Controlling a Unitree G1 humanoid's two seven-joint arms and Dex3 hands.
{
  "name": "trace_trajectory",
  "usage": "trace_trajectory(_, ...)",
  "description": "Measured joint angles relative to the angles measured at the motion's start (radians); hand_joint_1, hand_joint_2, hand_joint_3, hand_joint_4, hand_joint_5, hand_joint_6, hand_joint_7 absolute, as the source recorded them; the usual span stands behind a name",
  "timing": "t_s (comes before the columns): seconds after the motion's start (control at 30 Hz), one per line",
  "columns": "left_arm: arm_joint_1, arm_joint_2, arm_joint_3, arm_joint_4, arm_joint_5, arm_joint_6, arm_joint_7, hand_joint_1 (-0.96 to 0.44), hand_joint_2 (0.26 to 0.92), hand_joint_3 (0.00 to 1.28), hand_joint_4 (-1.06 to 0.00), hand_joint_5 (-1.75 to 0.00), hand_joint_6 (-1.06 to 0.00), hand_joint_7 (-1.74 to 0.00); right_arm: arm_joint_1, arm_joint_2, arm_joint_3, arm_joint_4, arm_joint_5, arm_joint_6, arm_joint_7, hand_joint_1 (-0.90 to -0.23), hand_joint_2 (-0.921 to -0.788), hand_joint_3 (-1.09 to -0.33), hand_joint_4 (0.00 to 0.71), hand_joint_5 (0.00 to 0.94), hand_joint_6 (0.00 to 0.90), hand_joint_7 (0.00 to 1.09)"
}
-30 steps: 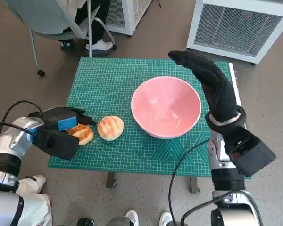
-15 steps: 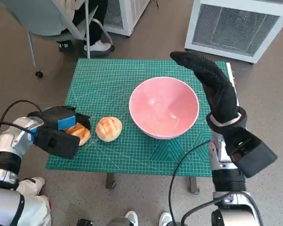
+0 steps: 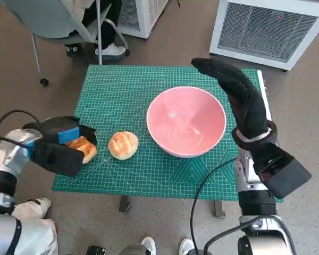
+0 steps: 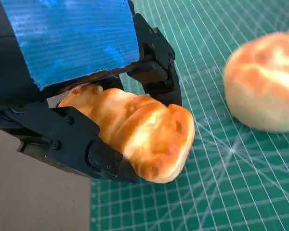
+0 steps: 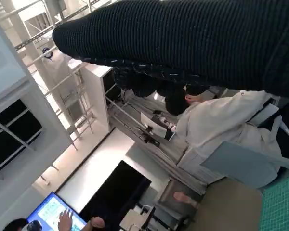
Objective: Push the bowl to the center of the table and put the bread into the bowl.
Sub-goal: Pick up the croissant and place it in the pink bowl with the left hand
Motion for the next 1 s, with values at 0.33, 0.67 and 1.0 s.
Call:
trace_trajectory(0.33, 0.001, 0.026, 0.088, -0.119, -0.109, -0.027, -0.073, 0.00, 0.920, 0.06, -0.57, -1.23, -0.77, -1.06, 0.004, -0.001, 0.000, -0.003, 0.001, 0.004, 0.001, -0.637, -0.921, -0.797, 0.285, 0.086, -0.001, 0.73)
trace_trajectory(0.67, -0.025, 0.024, 0.208, -0.323, -0.254, -0.006, -0.137, 0.00, 0.920, 0.06, -0.60, -1.13, -0.73, -1.17, 0.005, -0.004, -0.003, -0.002, 0.001, 0.004, 0.006, -0.631, -0.921, -0.799, 0.282, 0.094, -0.001, 0.73)
trace_trajectory(1.0, -0.152, -0.107, 0.219, -0.447, -0.267, 0.021, -0.109, 0.00, 0.920, 0.07, -0.61, -1.14, -0.69, -1.19, 0.004, -0.006, -0.007, -0.002, 0.008, 0.004, 0.014, -0.620, -0.921, -0.813, 0.277, 0.106, -0.001, 0.73)
